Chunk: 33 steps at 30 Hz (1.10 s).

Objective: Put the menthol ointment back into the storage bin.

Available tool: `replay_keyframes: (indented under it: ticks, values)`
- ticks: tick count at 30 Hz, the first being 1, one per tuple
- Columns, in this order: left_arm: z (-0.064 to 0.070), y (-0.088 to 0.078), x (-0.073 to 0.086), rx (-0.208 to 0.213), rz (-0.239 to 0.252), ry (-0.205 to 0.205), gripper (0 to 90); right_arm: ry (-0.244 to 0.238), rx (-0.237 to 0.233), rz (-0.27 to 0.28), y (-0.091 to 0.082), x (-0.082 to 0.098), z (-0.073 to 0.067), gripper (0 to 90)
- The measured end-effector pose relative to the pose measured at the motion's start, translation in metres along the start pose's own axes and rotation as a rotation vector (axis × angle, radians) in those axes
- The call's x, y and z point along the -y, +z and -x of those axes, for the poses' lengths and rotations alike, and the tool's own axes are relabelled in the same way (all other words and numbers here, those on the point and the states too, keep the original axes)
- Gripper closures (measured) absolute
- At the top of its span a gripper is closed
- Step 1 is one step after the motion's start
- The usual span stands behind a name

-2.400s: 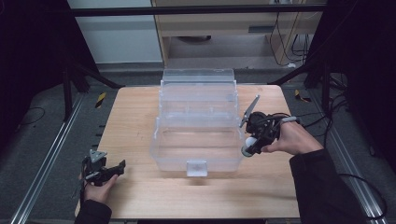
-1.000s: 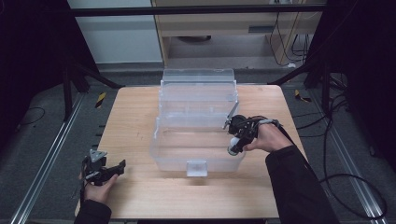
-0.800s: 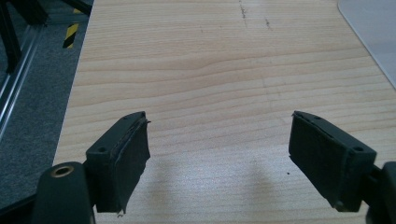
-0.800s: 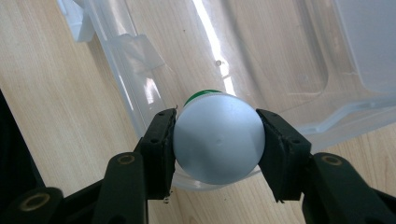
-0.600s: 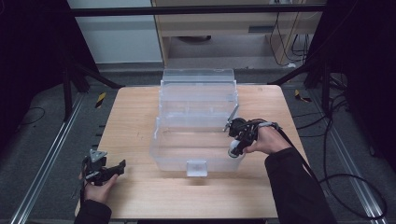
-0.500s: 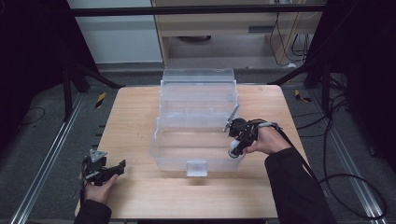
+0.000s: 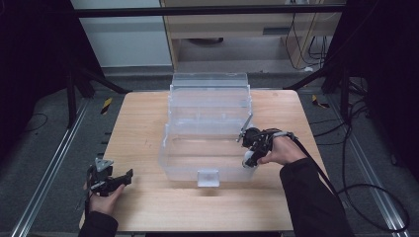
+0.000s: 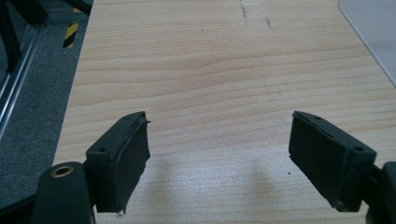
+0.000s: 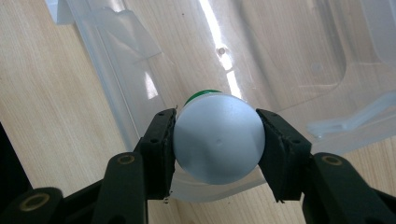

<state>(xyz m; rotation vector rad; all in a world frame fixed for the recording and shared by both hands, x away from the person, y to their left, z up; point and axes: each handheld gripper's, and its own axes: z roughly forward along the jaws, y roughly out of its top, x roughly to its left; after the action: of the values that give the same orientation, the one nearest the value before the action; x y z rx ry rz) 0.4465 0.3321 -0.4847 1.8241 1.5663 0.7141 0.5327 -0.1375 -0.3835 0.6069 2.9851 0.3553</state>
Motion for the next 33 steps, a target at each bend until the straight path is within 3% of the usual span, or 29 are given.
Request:
replay_keyframes:
  ticks: [21,33]
  values:
    - [0.0,0.0,0.0,-0.001,0.0,0.002,19.6,-0.01,-0.014,-0.013,0.012,0.001,-0.001,49.7]
    - [0.0,0.0,0.0,-0.001,0.0,0.002,19.6,0.01,-0.009,0.029,0.006,0.004,-0.003,49.2]
